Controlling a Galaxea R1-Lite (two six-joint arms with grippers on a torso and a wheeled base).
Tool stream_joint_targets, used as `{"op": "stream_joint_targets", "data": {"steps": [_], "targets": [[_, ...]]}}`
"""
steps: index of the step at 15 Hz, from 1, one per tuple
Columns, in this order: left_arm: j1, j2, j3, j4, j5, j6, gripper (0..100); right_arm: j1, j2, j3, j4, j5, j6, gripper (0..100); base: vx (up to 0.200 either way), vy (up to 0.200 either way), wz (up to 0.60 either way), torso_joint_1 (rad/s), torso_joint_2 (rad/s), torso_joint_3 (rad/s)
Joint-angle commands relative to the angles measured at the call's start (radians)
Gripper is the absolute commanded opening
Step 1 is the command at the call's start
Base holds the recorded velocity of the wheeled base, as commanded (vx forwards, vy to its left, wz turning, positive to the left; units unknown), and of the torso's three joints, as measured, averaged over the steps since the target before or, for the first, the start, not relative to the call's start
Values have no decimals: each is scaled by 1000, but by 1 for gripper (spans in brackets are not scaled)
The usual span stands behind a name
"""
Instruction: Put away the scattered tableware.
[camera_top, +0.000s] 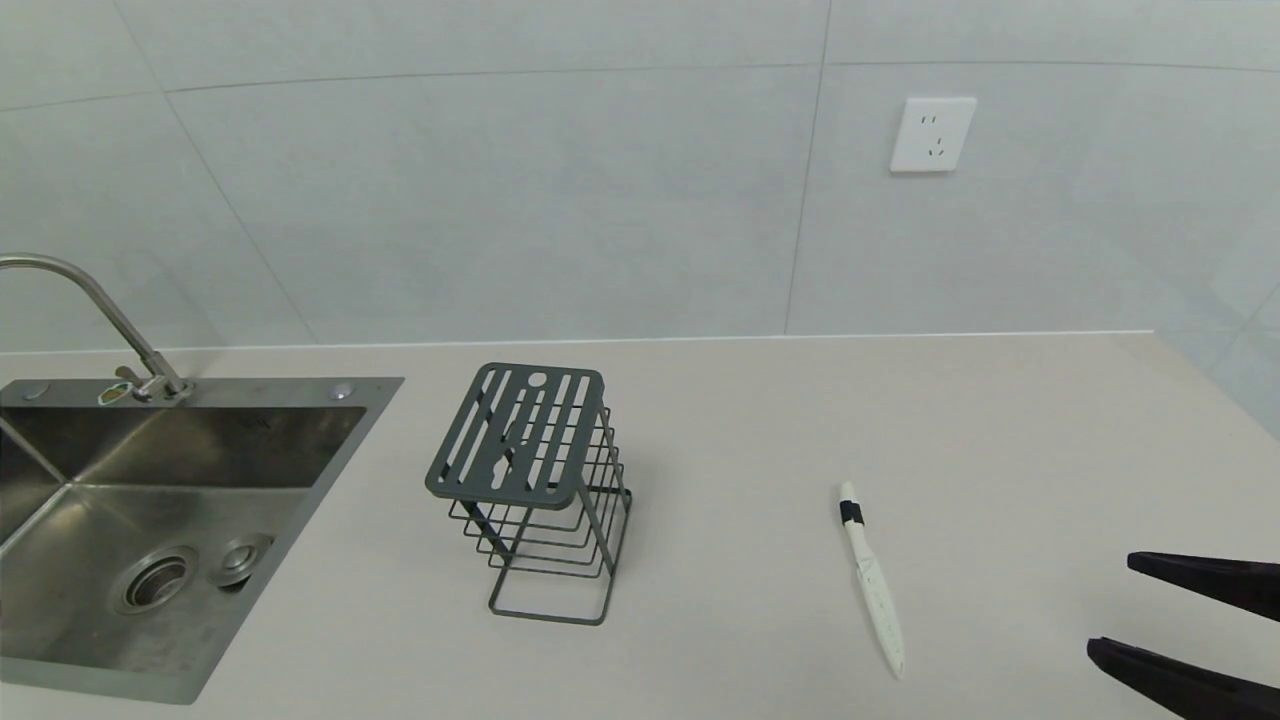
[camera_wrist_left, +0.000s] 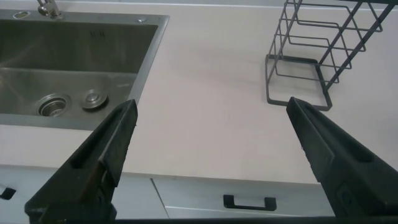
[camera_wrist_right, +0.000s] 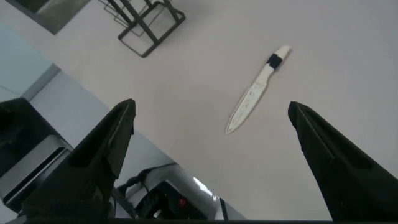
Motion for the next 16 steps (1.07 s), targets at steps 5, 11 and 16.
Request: {"op": "stream_joint_targets", "data": {"steps": [5,11,16], "targets": [[1,1,0,-1,0,0,100,20,282,-68,-15,-19,-33,100,0,0,0,0,0,0],[1,1,0,-1,0,-6,100,210,467,-132,-13,-208,-30,100,0,0,0,0,0,0],[1,1,0,-1,0,-6,100,259,628,-204,-15,-336,-30,100,0,0,0,0,0,0]]}}
